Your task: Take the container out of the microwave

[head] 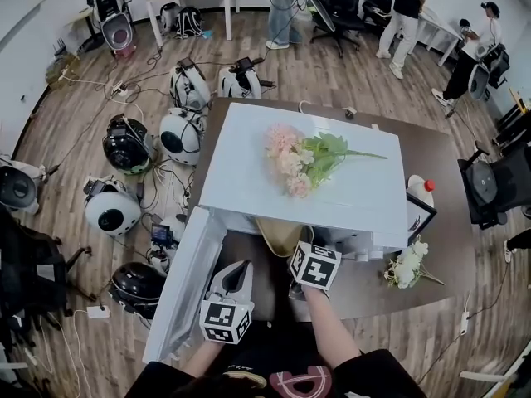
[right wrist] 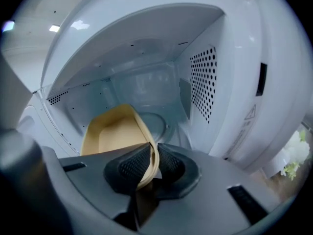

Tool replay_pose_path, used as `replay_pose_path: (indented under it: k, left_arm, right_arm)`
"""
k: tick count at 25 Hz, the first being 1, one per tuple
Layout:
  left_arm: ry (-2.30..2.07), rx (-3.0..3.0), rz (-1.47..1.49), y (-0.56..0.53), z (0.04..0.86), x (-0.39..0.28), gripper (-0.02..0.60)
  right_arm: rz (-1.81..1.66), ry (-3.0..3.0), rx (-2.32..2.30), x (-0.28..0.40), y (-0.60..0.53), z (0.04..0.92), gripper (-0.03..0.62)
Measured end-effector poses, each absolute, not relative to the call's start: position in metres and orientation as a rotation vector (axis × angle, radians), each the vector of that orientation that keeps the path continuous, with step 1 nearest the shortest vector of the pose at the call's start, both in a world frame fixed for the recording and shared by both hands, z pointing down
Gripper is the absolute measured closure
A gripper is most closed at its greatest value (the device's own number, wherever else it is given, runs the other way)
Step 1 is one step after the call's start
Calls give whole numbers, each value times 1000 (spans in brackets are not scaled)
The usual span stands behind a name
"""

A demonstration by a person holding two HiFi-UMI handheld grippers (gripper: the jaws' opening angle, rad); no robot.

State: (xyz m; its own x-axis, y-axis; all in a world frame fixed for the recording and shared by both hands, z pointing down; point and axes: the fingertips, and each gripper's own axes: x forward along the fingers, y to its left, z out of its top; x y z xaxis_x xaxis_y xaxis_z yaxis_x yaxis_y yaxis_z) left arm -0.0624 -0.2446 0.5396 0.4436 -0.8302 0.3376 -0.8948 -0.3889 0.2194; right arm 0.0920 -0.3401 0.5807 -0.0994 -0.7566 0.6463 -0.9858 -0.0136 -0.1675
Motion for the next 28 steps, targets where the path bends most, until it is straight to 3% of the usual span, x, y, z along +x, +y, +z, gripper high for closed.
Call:
replay_pose_path:
  k: [28]
  left_arm:
    - [-1414, 2429, 219, -234, 532, -57, 572]
  right_arm:
    - [844, -1874, 1868, 124, -247, 575, 543]
